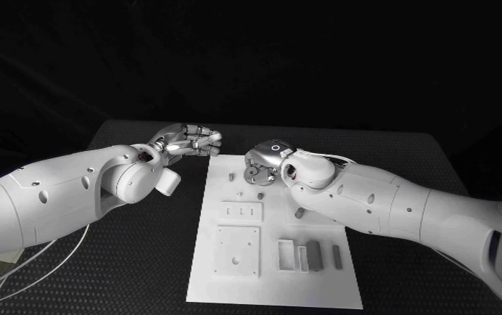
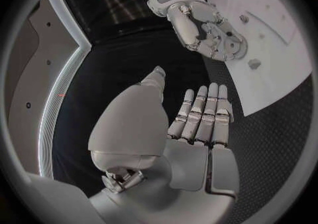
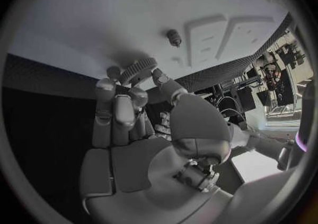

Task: Assemble the parts on the task board

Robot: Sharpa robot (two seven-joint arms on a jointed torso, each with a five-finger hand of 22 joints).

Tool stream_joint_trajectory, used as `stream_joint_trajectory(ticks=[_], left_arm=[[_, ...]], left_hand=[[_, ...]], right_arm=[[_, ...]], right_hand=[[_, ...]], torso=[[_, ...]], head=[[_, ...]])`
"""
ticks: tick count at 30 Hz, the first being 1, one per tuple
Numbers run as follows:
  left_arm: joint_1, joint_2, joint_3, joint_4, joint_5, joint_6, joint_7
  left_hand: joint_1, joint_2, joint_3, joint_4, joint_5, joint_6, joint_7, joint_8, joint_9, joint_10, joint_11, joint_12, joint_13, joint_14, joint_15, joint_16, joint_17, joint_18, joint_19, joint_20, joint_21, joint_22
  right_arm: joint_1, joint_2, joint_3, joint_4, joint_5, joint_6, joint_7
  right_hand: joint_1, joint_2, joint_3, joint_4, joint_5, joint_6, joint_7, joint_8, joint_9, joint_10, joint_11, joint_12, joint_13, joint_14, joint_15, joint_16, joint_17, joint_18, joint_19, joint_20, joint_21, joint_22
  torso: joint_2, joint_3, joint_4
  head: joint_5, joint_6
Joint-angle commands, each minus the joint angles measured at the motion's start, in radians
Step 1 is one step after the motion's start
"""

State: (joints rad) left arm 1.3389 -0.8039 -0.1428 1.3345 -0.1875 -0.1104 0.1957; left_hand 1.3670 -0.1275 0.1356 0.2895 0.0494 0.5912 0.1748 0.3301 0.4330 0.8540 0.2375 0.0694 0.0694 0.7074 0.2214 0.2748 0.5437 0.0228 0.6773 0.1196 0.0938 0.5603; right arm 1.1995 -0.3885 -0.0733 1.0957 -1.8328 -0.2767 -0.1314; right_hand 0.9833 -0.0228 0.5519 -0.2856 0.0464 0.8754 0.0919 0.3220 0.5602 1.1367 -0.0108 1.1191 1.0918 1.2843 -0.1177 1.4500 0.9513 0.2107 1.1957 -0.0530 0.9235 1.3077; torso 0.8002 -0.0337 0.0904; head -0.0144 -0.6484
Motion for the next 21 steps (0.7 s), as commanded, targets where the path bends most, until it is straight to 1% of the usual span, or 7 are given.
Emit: stream_joint_trajectory(ticks=[1,5,9,13,17,21], left_arm=[[0.001,0.000,0.001,0.001,-0.003,0.015,0.009],[0.001,0.000,0.001,0.002,-0.003,0.015,0.009],[0.001,-0.001,0.001,0.002,-0.003,0.015,0.009],[0.001,0.000,0.001,0.002,-0.003,0.016,0.009],[0.001,-0.001,0.001,0.001,-0.003,0.015,0.009],[0.001,-0.001,0.001,0.001,-0.003,0.016,0.009]], left_hand=[[0.007,0.000,-0.008,0.000,0.000,0.005,0.053,0.006,0.002,-0.004,0.000,0.005,0.002,0.001,-0.002,-0.004,0.001,0.005,0.002,-0.001,0.003,0.001],[0.008,0.000,-0.008,0.000,0.000,0.005,0.053,0.006,0.002,-0.004,0.000,0.005,0.002,0.001,-0.002,-0.004,0.001,0.005,0.002,-0.001,0.003,0.002],[0.008,0.000,-0.009,0.000,0.000,0.005,0.052,0.006,0.002,-0.004,0.000,0.005,0.002,0.001,-0.002,-0.004,0.001,0.005,0.001,-0.001,0.003,0.002],[0.008,0.001,-0.009,0.000,0.000,0.005,0.052,0.006,0.002,-0.004,0.000,0.005,0.002,0.001,-0.002,-0.004,0.001,0.005,0.001,-0.001,0.003,0.002],[0.009,0.001,-0.010,0.000,0.000,0.004,0.052,0.006,0.002,-0.004,0.000,0.005,0.002,0.001,-0.002,-0.004,0.001,0.005,0.001,-0.001,0.003,0.002],[0.009,0.001,-0.010,0.000,0.000,0.004,0.051,0.006,0.002,-0.004,0.000,0.006,0.002,0.001,-0.002,-0.004,0.001,0.005,0.001,-0.001,0.003,0.002]], right_arm=[[-0.008,-0.008,-0.008,-0.010,-0.010,0.034,-0.006],[-0.010,-0.014,-0.009,-0.009,-0.001,0.033,-0.005],[-0.012,-0.014,-0.009,-0.006,0.008,0.025,-0.001],[-0.013,-0.016,-0.009,0.000,0.015,0.019,0.000],[-0.015,-0.017,-0.009,0.001,0.027,0.014,0.002],[-0.015,-0.019,-0.009,0.001,0.039,0.009,0.007]], right_hand=[[0.012,-0.001,0.004,0.002,0.004,0.100,0.007,0.001,-0.002,0.003,-0.002,-0.004,-0.001,-0.001,-0.003,-0.004,-0.002,0.051,-0.001,-0.004,0.003,0.015],[0.010,-0.004,0.003,0.003,0.004,0.097,0.008,-0.002,-0.002,0.003,-0.001,-0.005,-0.001,-0.001,-0.002,-0.005,-0.003,0.051,-0.002,-0.004,0.002,0.015],[0.008,-0.009,0.004,0.004,0.004,0.089,0.011,-0.008,-0.003,0.002,0.001,-0.006,-0.001,-0.002,0.000,-0.007,-0.005,0.051,-0.002,-0.004,0.000,0.014],[0.005,-0.016,0.004,0.006,0.004,0.081,0.014,-0.014,-0.004,0.001,0.004,-0.007,-0.001,-0.003,0.003,-0.008,-0.006,0.051,-0.002,-0.004,-0.001,0.014],[0.002,-0.030,0.005,0.009,0.004,0.062,0.020,-0.027,-0.007,-0.002,0.010,-0.009,0.000,-0.005,0.008,-0.009,-0.009,0.051,-0.001,-0.003,-0.004,0.013],[-0.001,-0.042,0.007,0.014,0.004,0.040,0.027,-0.041,-0.011,-0.006,0.016,-0.012,0.000,-0.008,0.015,-0.010,-0.012,0.051,0.000,-0.003,-0.006,0.012]], torso=[[0.000,-0.0001,-0.0012],[0.000,0.0005,-0.0017],[0.000,0.0012,-0.0029],[0.000,0.0016,-0.0024],[0.000,0.0016,-0.0017],[0.000,0.0017,-0.0025]], head=[[0.002,-0.002],[0.004,-0.004],[0.002,-0.003],[0.003,-0.004],[0.002,-0.003],[0.002,-0.002]])
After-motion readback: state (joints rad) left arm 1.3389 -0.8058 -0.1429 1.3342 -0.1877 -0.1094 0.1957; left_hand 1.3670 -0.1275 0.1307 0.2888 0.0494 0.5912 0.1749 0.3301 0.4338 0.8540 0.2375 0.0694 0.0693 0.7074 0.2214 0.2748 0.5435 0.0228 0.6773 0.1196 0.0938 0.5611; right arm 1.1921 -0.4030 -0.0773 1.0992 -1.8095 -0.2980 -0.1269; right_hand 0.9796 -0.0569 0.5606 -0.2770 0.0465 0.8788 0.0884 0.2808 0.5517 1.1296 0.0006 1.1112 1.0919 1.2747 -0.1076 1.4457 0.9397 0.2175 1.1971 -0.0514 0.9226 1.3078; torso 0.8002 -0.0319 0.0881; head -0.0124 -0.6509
